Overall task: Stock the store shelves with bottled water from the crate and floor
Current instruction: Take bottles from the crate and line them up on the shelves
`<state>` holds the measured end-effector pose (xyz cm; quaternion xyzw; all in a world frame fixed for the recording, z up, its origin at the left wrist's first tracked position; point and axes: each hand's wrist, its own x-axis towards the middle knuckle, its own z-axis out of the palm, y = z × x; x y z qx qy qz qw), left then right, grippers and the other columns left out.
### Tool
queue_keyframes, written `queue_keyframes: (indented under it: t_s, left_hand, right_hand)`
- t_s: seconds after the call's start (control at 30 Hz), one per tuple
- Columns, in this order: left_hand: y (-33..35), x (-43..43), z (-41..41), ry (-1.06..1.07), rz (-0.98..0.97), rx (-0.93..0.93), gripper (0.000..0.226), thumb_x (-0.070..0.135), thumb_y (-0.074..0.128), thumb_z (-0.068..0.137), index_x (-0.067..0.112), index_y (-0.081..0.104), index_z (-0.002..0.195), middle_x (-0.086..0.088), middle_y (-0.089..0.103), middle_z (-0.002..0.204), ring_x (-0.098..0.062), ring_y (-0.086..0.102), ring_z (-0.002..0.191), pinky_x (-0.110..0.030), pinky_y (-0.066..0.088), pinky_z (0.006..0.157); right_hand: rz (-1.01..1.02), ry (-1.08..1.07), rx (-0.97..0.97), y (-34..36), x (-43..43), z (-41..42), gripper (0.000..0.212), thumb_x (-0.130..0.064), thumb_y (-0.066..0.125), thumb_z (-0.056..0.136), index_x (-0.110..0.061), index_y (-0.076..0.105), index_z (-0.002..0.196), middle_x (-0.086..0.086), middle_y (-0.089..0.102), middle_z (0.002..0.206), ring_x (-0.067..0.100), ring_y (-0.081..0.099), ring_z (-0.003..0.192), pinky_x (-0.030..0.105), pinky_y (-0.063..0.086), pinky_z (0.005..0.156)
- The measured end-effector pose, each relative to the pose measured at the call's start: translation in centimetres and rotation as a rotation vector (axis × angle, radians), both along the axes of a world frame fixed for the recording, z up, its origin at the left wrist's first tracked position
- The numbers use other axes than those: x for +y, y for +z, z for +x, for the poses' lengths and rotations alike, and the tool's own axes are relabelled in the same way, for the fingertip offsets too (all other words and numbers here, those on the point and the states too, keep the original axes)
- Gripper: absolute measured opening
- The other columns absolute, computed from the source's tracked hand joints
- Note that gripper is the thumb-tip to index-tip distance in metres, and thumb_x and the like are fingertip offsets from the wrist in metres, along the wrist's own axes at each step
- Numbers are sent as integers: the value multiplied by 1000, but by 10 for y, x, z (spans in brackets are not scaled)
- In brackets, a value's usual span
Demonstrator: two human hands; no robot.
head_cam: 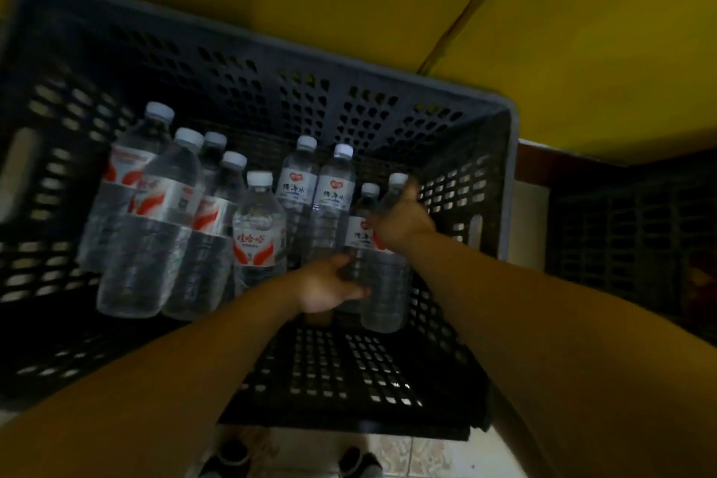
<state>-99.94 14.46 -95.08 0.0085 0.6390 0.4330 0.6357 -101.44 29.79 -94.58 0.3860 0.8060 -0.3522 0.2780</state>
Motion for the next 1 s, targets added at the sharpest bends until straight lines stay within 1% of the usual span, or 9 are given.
queue_keyframes:
  t_s: [0.1,0.17,0.23,0.3,0.43,0.5,0.6,0.8,1.0]
  left_hand:
    - [0,-4,4,99,23,-46,96,40,88,49,16,51,134,-2,60,130,-20,56,121,-42,41,108]
    - [40,-2,6,99,27,-10,88,35,85,60,21,46,137,2,59,130,-16,57,117,-38,48,100]
    - [70,-6,11,133,39,81,64,21,76,78,37,41,129,6,60,123,-14,59,109,-35,53,87]
    - [97,-18,18,218,78,148,64,13,73,81,43,38,126,10,60,119,-13,59,108,-39,52,92]
    - [163,-49,36,336,186,240,60,10,73,82,35,47,130,7,64,120,-14,63,109,-42,52,95]
    - [201,-64,45,382,231,310,55,2,69,84,34,50,125,5,69,111,-14,67,102,-37,54,90]
    - [261,-90,63,416,289,384,55,1,66,85,30,50,129,2,70,111,-16,68,100,-36,55,88]
    - [359,-131,109,501,416,586,59,3,65,87,34,43,132,3,69,104,-10,69,90,-27,54,70]
    - [433,-178,146,602,523,783,67,2,69,82,26,42,138,0,68,114,-14,65,104,-39,51,95]
  right_hand:
    - [17,39,30,26,-1,3,95,-36,61,90,-23,-9,154,20,48,138,36,56,115,34,42,84]
    - [11,-6,65,49,-5,6,100,-43,61,86,-32,-14,152,19,51,133,36,60,103,37,49,81]
    - [-41,-114,172,80,-11,14,99,-45,67,82,-37,-2,153,16,56,127,33,62,93,43,55,81]
    - [-105,-188,310,116,-19,25,96,-43,70,83,-35,5,154,10,57,126,32,61,93,48,55,84]
    - [-243,-298,554,187,-46,51,64,-44,68,87,-29,39,142,-6,57,122,20,58,96,41,51,91]
    - [-353,-413,670,219,-60,62,33,-39,67,89,-23,57,116,2,67,112,21,66,93,43,54,88]
    - [-540,-555,818,274,-86,80,30,-36,58,95,-12,62,112,12,71,105,26,70,93,37,55,80]
    - [-637,-354,1039,381,-140,119,38,-38,44,101,-15,53,129,8,70,109,18,69,93,29,53,73]
    - [-617,-119,1220,471,-185,153,42,-38,42,102,-12,51,134,9,67,117,16,68,99,22,52,69]
